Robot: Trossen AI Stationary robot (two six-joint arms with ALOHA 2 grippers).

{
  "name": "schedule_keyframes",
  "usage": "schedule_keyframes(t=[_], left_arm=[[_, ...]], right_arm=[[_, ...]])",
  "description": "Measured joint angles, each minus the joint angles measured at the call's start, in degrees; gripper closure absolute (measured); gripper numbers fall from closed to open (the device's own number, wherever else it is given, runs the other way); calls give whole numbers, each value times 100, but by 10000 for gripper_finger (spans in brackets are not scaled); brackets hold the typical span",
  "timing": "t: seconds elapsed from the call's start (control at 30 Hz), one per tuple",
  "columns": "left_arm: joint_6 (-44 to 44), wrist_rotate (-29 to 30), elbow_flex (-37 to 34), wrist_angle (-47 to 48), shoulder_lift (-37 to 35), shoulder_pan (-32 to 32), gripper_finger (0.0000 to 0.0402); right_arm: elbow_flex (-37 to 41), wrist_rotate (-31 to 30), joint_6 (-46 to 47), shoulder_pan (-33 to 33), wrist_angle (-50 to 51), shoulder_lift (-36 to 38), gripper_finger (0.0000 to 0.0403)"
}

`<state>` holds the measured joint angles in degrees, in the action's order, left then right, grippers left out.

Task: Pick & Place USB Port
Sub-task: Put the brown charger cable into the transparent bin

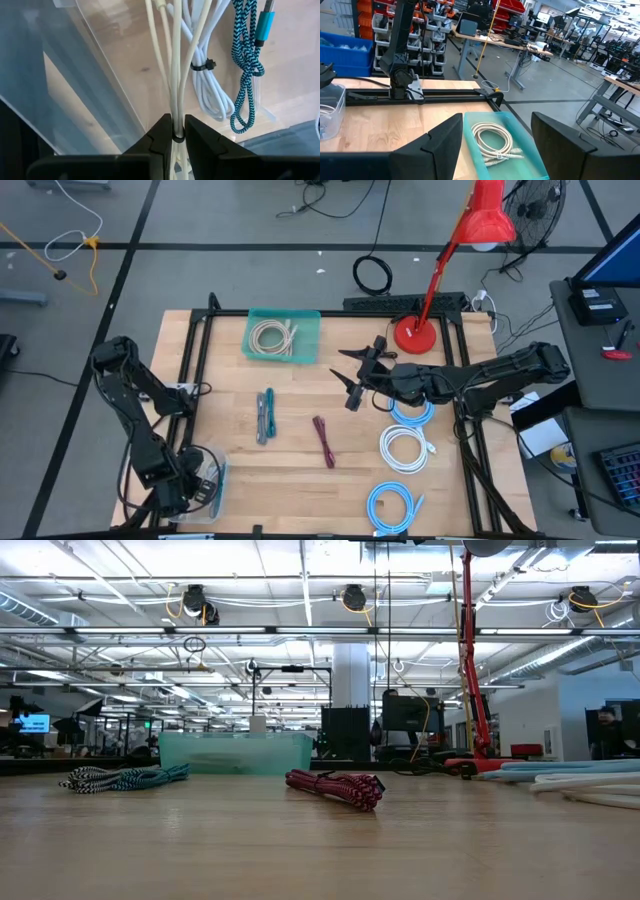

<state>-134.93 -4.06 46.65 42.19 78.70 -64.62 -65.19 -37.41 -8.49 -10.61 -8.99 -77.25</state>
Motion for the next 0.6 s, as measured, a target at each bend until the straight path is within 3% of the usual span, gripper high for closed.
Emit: schedule_keyframes(t=[0.23,0.33,0.5,0.6], left_arm=[[345,86,95,-131,-141,35,360],[144,642,129,-178,-153,131,352],[671,1334,94,-300,-123,107,340],[951,1425,94,-370,-121,230,338]], right_arm=[[0,2,11,0,-5,0,177],[0,2,9,0,4,0,177],[-2,2,5,0,22,0,177],[-2,2,7,0,22,0,177]])
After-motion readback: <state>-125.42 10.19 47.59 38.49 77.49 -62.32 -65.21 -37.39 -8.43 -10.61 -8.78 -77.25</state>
